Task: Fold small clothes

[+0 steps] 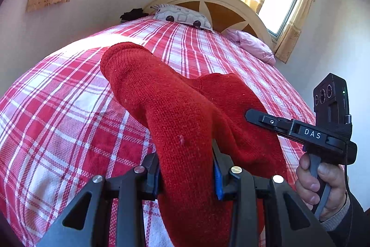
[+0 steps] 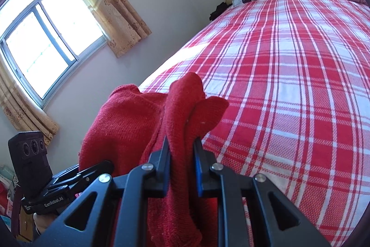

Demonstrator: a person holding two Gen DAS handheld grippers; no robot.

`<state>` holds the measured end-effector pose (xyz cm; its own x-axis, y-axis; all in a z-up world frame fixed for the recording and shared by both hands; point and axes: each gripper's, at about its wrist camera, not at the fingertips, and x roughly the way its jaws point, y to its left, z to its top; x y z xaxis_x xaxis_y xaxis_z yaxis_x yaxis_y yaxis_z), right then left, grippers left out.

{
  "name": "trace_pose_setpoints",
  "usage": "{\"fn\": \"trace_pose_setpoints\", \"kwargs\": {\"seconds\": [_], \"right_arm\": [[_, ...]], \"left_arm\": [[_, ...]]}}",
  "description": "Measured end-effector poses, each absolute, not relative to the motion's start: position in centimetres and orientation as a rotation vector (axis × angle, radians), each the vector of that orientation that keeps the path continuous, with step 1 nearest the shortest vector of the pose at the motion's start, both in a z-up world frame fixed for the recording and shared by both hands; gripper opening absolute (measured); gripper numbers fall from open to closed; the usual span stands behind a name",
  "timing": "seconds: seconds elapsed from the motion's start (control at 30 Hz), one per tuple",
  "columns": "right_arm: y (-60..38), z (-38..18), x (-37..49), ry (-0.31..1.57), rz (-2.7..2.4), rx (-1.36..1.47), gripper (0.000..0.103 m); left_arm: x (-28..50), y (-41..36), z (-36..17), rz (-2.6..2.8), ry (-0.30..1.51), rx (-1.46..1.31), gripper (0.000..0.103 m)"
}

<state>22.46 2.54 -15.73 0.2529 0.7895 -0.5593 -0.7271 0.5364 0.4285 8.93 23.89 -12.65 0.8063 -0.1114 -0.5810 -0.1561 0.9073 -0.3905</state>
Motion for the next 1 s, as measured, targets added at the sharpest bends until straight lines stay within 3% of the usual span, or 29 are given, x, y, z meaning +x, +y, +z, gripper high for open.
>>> {"fn": "trace_pose_setpoints", "kwargs": {"seconds": [0.8, 1.0], "right_arm": [[3.2, -18.4, 24.1, 0.887, 0.984, 0.087, 0.020], [3.5, -19.2, 24.6, 0.906, 0.961, 0.077, 0.020]], "left_arm": [[9.4, 25.5, -15.4, 0.028, 0.704, -0.491, 0.036], [9.5, 25.2, -15.7, 0.035, 0.717, -0.462, 0.040]]}}
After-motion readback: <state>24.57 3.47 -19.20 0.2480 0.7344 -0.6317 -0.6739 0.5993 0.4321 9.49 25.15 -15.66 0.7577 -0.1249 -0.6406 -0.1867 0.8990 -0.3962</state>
